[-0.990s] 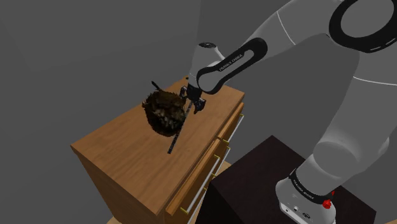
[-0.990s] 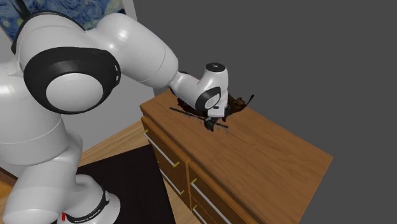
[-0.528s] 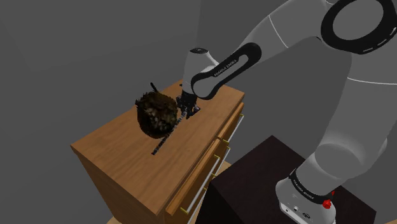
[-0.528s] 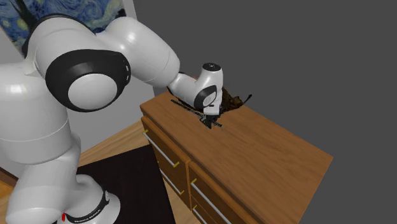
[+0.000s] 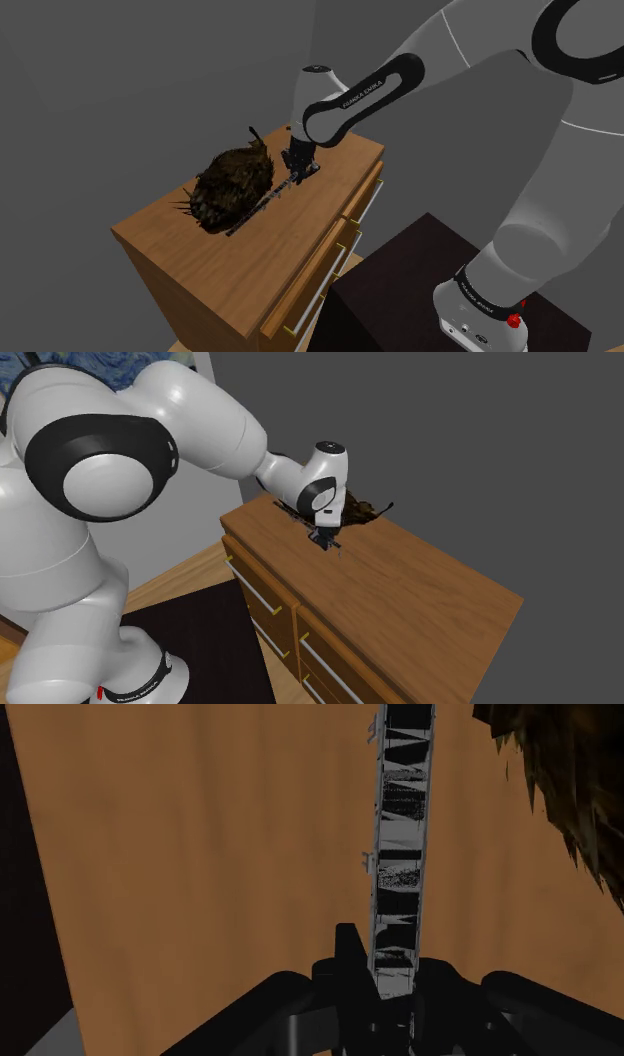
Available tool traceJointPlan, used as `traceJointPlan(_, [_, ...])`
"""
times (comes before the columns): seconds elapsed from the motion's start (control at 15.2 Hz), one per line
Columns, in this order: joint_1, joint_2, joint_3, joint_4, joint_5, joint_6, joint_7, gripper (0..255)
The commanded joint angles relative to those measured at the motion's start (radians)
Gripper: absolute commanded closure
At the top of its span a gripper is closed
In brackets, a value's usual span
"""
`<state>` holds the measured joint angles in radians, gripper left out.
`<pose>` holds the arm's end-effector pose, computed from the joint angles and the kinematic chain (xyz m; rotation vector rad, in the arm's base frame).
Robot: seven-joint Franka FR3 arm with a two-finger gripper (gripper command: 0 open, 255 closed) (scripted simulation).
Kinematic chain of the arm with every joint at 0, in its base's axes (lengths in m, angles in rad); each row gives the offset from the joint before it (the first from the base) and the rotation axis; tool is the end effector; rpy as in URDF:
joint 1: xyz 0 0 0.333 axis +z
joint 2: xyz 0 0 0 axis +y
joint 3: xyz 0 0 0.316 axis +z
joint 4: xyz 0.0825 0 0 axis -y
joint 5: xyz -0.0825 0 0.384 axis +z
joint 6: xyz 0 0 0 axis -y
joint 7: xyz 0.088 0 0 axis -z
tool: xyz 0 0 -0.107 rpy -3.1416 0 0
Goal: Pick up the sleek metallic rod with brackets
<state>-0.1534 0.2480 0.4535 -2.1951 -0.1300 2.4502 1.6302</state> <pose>0.5333 0.1633 0.2854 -2.5170 1.8068 -0.0031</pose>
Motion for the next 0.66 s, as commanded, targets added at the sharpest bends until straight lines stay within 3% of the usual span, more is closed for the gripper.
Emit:
traceJointPlan(0.0, [-0.006, -0.021, 0.006, 0.004, 0.016, -0.023, -0.011, 255])
traceJointPlan(0.59, [-0.019, -0.09, 0.021, 0.028, 0.064, -0.108, -0.043, 255])
